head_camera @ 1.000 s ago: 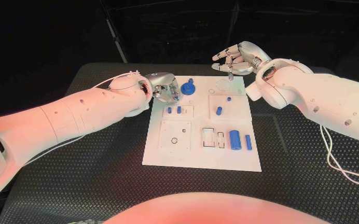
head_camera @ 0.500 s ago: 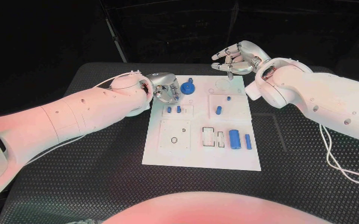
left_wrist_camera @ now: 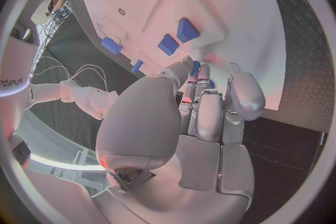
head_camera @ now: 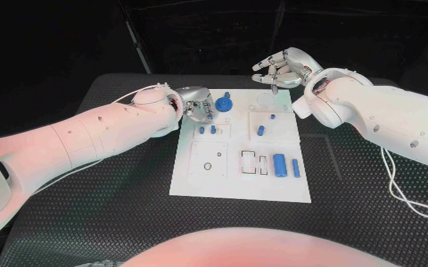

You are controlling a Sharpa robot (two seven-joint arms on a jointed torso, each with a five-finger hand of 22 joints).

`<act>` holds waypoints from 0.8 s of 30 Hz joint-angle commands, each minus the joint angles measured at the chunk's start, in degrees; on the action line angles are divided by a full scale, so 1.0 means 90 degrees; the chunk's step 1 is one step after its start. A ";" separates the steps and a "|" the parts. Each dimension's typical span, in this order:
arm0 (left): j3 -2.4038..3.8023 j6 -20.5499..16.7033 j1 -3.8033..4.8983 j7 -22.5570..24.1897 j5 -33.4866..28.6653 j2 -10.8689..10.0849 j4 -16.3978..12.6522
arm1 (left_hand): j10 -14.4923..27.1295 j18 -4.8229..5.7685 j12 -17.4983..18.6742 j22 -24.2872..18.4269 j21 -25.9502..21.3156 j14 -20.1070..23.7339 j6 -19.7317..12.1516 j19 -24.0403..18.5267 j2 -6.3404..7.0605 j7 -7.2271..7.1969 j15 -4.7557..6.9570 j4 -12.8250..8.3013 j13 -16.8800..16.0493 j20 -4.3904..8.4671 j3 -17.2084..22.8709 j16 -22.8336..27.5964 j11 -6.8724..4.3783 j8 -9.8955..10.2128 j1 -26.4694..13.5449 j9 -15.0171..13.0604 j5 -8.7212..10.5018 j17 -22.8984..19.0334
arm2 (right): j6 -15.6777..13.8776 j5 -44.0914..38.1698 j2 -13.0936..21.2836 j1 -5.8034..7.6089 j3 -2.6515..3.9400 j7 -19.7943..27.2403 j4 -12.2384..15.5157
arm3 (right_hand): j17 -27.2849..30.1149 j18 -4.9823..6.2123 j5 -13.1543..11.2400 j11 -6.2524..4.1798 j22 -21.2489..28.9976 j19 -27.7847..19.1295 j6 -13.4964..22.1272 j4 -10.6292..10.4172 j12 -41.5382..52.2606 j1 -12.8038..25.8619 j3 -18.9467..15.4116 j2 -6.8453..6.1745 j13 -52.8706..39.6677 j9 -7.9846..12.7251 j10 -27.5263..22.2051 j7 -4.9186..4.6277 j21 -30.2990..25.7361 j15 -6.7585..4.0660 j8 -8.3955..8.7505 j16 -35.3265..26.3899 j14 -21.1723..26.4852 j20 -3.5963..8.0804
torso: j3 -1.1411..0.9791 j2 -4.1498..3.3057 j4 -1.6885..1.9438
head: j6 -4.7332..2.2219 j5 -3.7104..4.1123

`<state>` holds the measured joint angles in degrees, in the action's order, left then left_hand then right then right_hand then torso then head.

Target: Assemble the parts on the task board

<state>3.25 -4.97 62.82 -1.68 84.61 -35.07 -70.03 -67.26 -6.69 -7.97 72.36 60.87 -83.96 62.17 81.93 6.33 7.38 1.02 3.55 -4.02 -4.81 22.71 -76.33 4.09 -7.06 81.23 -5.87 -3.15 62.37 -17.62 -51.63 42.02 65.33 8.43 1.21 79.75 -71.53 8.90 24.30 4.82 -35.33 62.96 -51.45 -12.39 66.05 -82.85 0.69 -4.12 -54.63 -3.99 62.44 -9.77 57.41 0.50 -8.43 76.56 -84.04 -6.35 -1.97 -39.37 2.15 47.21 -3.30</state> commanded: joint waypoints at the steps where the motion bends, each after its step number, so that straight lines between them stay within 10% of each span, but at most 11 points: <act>1: -0.0002 0.0155 0.0002 -0.0061 -0.0026 0.0006 0.0012 | -0.0024 0.0115 0.0052 0.0010 0.0019 -0.0135 0.0015 0.0004 0.0056 -0.0002 -0.0028 -0.0004 -0.0007 -0.0027 0.0054 0.0012 -0.0007 0.0032 -0.0011 0.0003 0.0007 -0.0004 | 0.0036 -0.0008 -0.0002 0.0011 0.0003 0.0046 0.0008 | -0.0010 0.0101 0.0016 -0.0017 -0.0009 0.0003 -0.0021 0.0006 0.0042 -0.0012 0.0029 0.0071 -0.0009 -0.0001 -0.0009 0.0010 -0.0030 -0.0038 -0.0033 0.0003 -0.0118 0.0006 | -0.0001 0.0001 0.0001 | 0.0002 -0.0002; 24: -0.0003 0.0042 0.0002 -0.0027 -0.0002 0.0017 0.0044 | 0.0160 0.0116 0.0348 0.0064 0.0002 -0.0116 -0.0819 -0.0025 0.0239 -0.0040 -0.0087 -0.0037 -0.0005 -0.0074 0.0179 -0.0016 0.0069 0.0398 -0.0180 0.0237 0.0010 -0.0093 | 0.0027 -0.0008 0.0000 0.0011 0.0002 0.0041 0.0004 | 0.0004 0.0102 0.0048 -0.0019 0.0000 0.0005 -0.0023 0.0003 0.0031 -0.0011 0.0036 0.0063 0.0025 0.0000 -0.0027 0.0011 -0.0037 -0.0041 -0.0040 -0.0008 -0.0117 0.0009 | -0.0001 0.0002 -0.0002 | 0.0002 0.0005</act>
<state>3.18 -4.41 62.77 -1.90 84.60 -34.93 -69.65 -66.12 -6.69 -5.09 72.89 60.87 -83.96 55.06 81.74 7.90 7.07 0.60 3.08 -4.01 -5.00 23.98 -76.33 4.81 -3.62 79.66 -3.79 -3.15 61.58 -17.59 -51.63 42.04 65.33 8.42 1.20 79.71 -71.53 8.91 24.51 4.82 -35.33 62.96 -51.45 -12.39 66.26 -82.85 0.69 -4.12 -54.48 -3.99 62.44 -9.77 57.40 0.50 -8.43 76.56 -84.04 -6.34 -1.98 -39.35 2.15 47.25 -3.25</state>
